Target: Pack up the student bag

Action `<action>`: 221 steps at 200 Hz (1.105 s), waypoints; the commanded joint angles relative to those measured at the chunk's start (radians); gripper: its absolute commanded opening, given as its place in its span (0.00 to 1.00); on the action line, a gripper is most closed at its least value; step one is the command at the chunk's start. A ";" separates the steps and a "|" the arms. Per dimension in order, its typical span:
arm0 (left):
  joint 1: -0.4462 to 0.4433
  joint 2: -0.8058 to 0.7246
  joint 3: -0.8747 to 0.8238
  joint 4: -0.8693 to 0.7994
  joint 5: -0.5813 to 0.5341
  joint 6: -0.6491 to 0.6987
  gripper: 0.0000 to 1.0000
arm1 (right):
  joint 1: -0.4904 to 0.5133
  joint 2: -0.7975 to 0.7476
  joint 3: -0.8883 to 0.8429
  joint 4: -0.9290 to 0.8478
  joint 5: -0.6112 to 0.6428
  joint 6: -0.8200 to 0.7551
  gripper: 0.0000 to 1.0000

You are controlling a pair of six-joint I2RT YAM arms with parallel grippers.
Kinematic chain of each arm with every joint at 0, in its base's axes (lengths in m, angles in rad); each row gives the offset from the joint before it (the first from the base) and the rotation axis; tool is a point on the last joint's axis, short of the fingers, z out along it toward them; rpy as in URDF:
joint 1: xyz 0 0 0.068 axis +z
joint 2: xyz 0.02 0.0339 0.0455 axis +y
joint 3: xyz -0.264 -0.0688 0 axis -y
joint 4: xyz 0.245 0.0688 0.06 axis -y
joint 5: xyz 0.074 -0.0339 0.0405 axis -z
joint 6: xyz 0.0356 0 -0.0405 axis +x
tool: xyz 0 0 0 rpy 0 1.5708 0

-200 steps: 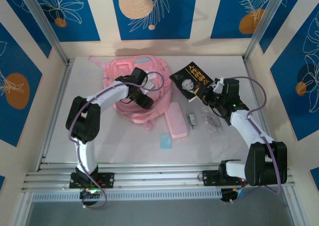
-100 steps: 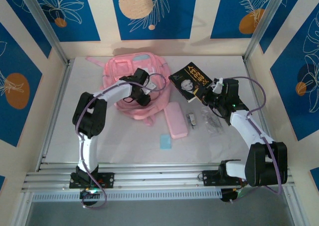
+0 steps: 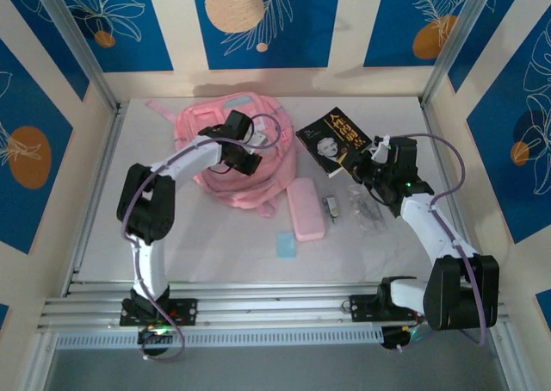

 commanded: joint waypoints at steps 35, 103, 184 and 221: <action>-0.004 -0.058 0.096 -0.029 0.047 -0.127 0.00 | -0.010 -0.064 0.007 0.024 -0.024 -0.029 0.05; 0.020 -0.055 0.260 -0.083 0.112 -0.192 0.00 | -0.013 -0.137 -0.001 -0.093 -0.012 -0.081 0.05; 0.054 -0.052 0.312 -0.062 0.141 -0.257 0.00 | 0.045 -0.149 -0.013 -0.096 -0.029 -0.072 0.06; 0.078 -0.056 0.289 0.010 0.166 -0.313 0.00 | 0.093 -0.142 -0.047 -0.061 -0.030 -0.033 0.06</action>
